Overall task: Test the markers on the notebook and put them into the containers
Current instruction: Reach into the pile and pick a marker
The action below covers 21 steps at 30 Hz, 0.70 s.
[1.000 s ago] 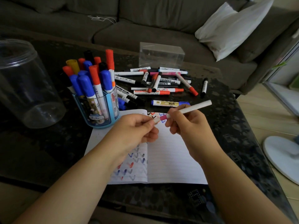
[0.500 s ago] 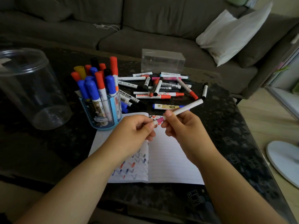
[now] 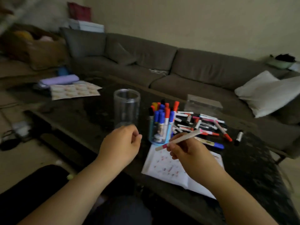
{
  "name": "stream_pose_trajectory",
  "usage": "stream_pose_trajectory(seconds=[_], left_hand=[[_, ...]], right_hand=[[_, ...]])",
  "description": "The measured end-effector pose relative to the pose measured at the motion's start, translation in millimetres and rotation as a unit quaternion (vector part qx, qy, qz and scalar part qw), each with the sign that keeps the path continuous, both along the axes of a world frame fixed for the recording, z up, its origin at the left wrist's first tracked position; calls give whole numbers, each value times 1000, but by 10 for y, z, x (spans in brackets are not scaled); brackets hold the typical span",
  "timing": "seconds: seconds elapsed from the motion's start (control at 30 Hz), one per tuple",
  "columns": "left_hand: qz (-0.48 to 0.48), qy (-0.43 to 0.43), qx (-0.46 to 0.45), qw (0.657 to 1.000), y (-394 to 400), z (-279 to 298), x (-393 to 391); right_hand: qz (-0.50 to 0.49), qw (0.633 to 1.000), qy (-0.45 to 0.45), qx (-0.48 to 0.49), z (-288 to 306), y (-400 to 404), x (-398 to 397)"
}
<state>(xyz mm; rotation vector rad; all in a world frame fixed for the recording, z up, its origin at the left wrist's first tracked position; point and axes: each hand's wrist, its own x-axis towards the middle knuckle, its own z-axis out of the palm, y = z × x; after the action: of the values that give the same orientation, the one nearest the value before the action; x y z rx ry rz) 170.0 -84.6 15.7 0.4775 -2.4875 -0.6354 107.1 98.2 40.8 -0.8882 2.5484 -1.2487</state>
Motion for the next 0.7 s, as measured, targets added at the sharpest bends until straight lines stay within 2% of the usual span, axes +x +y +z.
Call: stream_pose_trajectory(seconds=[0.13, 0.37, 0.47, 0.6, 0.7], left_hand=[[72, -42, 1, 996, -579, -192, 981], [181, -86, 54, 978, -1214, -553, 2310], [211, -90, 63, 971, -1321, -625, 2554], [215, -107, 90, 967, -1327, -675, 2639], [189, -107, 113, 970, -1263, -667, 2528]], right_hand=[[107, 994, -19, -18, -44, -673, 499], [217, 972, -66, 62, -501, -1783, 1249], [232, 960, -98, 124, -705, -2114, 1425], [253, 927, -114, 254, -928, -2255, 1453], [237, 937, -109, 233, -869, -2121, 1340]])
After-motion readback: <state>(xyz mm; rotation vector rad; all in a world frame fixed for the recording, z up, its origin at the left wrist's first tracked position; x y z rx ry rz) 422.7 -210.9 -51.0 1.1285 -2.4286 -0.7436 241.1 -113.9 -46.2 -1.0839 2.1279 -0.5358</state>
